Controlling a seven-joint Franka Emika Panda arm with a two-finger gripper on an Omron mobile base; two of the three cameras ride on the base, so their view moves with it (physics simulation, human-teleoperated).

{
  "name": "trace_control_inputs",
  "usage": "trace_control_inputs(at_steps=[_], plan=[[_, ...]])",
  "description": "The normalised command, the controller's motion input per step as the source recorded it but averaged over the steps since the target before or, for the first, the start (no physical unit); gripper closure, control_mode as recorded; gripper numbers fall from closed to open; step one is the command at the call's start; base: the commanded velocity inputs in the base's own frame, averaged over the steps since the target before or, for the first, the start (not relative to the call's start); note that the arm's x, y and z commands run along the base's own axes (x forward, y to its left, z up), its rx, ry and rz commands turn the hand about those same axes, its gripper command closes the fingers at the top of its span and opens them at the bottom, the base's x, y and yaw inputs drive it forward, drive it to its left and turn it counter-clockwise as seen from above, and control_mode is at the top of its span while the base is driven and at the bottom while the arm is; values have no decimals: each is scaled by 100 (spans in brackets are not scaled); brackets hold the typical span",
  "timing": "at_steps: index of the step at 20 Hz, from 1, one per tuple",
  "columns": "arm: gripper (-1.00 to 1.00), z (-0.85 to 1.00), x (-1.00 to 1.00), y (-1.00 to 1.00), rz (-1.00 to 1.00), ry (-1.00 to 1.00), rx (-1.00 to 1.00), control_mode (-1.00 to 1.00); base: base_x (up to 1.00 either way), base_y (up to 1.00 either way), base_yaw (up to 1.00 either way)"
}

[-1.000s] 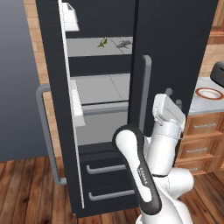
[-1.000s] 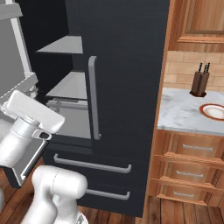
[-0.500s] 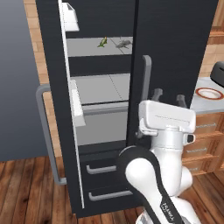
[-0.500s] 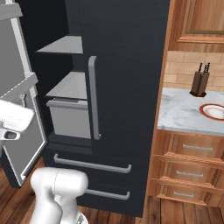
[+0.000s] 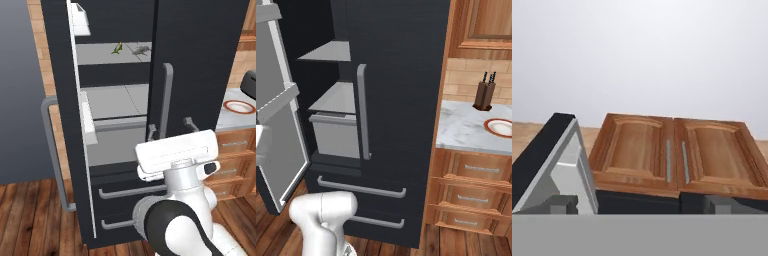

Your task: Place the fish on the counter behind the older fish on the same shelf of the fridge to maintain FIFO order. Close the fridge door when finished.

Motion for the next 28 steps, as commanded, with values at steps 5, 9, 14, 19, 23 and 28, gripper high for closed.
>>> trace_control_inputs(at_steps=[5,9,14,19,23,28], plan=[[-100,-21,7,98,-11,21,-37,-100,0,0,0],[-100,-13,30,99,-2,14,-16,-100,0,0,0],[-100,-64,37,100,0,21,-38,-100,0,0,0],[-100,-73,34,100,0,17,-46,-100,0,0,0],[-100,-66,23,100,0,7,-48,-100,0,0,0],[-100,-58,12,100,0,1,-50,-100,0,0,0]])
